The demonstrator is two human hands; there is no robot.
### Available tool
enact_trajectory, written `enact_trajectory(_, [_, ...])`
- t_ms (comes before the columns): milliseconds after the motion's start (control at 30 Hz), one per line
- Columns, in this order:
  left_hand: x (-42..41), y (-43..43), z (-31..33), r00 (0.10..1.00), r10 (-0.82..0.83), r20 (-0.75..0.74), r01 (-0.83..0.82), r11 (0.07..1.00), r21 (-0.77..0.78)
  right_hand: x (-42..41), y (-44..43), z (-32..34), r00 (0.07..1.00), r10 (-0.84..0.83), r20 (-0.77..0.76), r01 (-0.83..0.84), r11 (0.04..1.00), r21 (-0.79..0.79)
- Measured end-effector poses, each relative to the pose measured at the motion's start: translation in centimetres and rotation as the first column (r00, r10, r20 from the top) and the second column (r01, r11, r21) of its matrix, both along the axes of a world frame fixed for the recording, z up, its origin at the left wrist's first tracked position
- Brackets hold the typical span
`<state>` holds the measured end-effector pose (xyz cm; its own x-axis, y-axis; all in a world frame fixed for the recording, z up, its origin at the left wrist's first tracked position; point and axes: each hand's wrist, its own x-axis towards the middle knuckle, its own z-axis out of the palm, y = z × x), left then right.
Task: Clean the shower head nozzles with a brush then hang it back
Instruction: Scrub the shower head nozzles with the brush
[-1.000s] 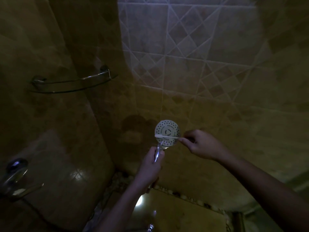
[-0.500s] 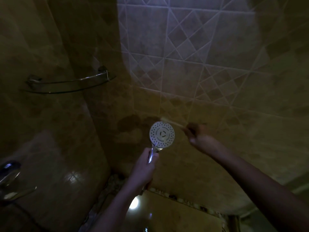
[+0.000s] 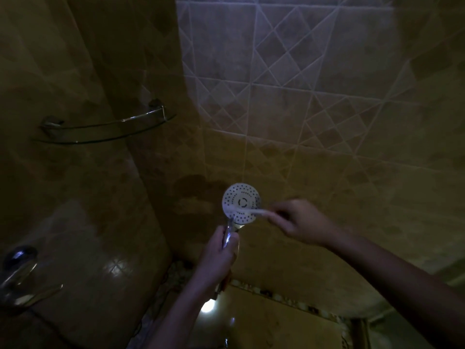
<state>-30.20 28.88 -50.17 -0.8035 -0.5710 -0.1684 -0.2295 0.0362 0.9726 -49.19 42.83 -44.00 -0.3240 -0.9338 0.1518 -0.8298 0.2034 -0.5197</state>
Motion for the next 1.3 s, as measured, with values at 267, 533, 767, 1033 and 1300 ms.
enact_trajectory(267, [1.4,0.0,0.4,1.000,-0.026,-0.007,0.027,0.989,0.147,0.3,-1.5,0.9,0.980,-0.198,0.012,0.198,0.973,-0.116])
enact_trajectory(533, [1.9,0.2,0.2,1.000,-0.017,0.006,0.016,0.990,0.139,0.1,-1.6,1.4,0.955,-0.295,-0.004,0.294,0.953,-0.073])
enact_trajectory(767, [2.2,0.2,0.4,1.000,-0.011,-0.002,0.011,0.988,0.153,0.7,-1.0,1.5,0.971,-0.221,-0.085,0.221,0.975,-0.015])
enact_trajectory(1033, [2.2,0.9,0.8,0.999,-0.039,-0.015,0.041,0.988,0.149,1.5,0.0,0.8,0.992,-0.007,-0.123,0.009,1.000,0.015])
enact_trajectory(1300, [2.5,1.2,0.0,0.999,-0.036,0.023,0.033,0.987,0.156,2.1,0.5,0.1,0.985,0.091,-0.144,-0.094,0.996,-0.013])
